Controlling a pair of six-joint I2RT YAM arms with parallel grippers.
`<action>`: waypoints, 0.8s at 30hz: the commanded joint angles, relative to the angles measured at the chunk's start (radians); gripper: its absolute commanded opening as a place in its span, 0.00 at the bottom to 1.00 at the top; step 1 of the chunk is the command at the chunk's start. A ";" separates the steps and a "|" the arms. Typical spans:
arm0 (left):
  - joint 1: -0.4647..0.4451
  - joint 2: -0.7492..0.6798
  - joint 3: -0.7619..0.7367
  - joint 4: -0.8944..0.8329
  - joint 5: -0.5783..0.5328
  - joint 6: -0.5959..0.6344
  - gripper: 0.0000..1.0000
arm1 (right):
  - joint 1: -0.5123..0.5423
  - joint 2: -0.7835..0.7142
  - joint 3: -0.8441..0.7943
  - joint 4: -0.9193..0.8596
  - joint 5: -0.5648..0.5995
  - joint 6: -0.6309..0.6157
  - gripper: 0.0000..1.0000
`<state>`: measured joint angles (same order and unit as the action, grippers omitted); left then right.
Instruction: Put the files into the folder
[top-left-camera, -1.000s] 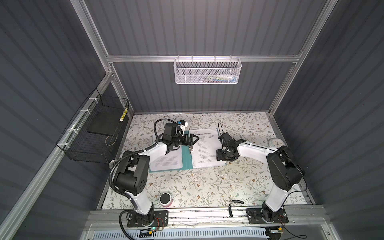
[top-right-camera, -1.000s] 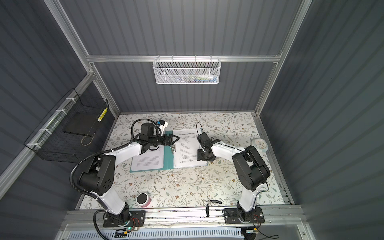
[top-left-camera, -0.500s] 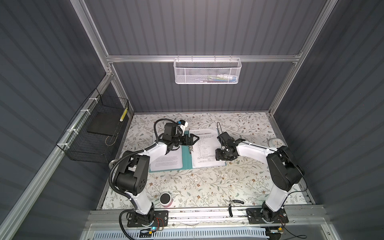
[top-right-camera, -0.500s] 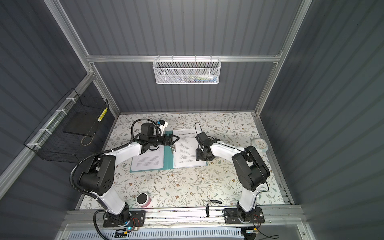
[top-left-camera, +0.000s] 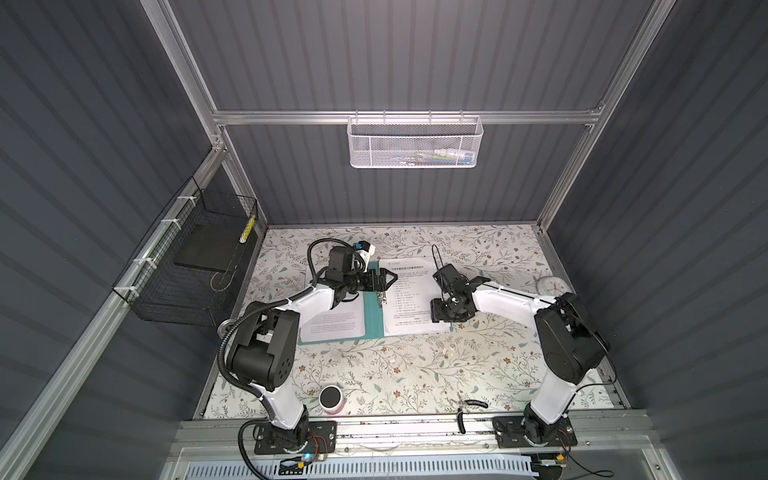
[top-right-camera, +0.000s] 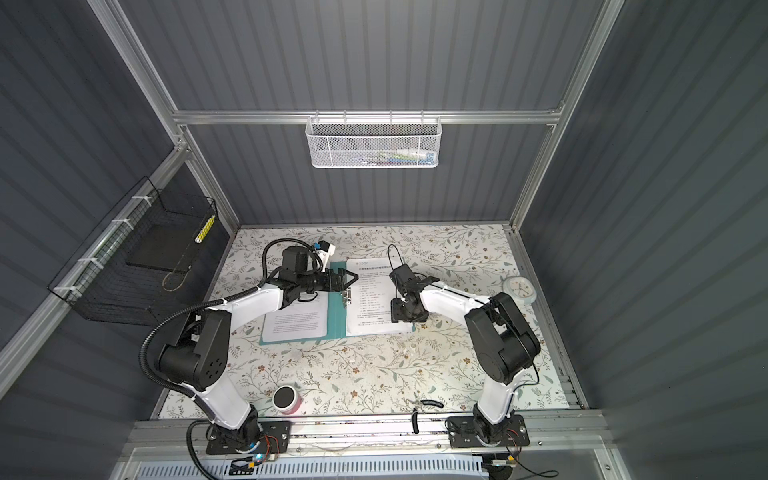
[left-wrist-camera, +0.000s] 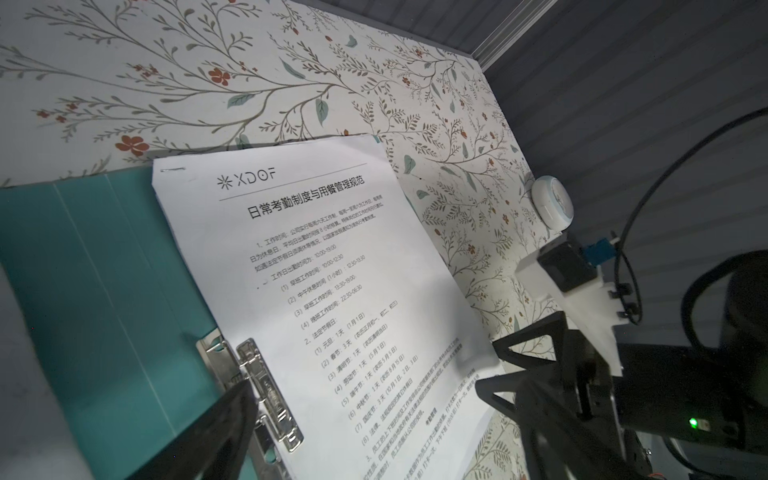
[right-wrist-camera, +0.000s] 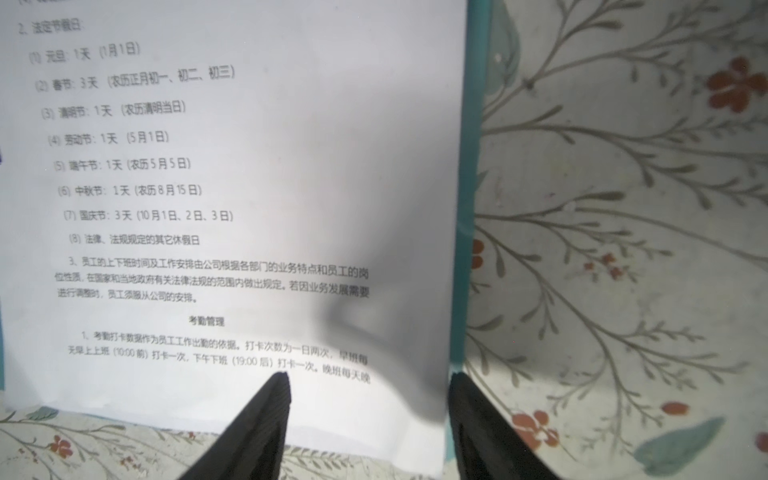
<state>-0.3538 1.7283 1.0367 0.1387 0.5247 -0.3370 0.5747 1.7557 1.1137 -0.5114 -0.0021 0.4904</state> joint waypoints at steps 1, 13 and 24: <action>0.001 -0.014 -0.003 -0.059 -0.054 0.006 0.97 | -0.002 -0.076 0.041 -0.080 0.022 -0.013 0.64; 0.001 -0.252 -0.127 -0.236 -0.303 -0.064 0.90 | -0.002 -0.115 0.176 -0.033 -0.215 0.040 0.50; 0.005 -0.448 -0.356 -0.168 -0.419 -0.148 0.85 | 0.001 0.195 0.443 0.047 -0.524 0.150 0.17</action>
<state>-0.3538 1.3205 0.7197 -0.0517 0.1658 -0.4446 0.5739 1.8931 1.5112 -0.4831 -0.4160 0.5911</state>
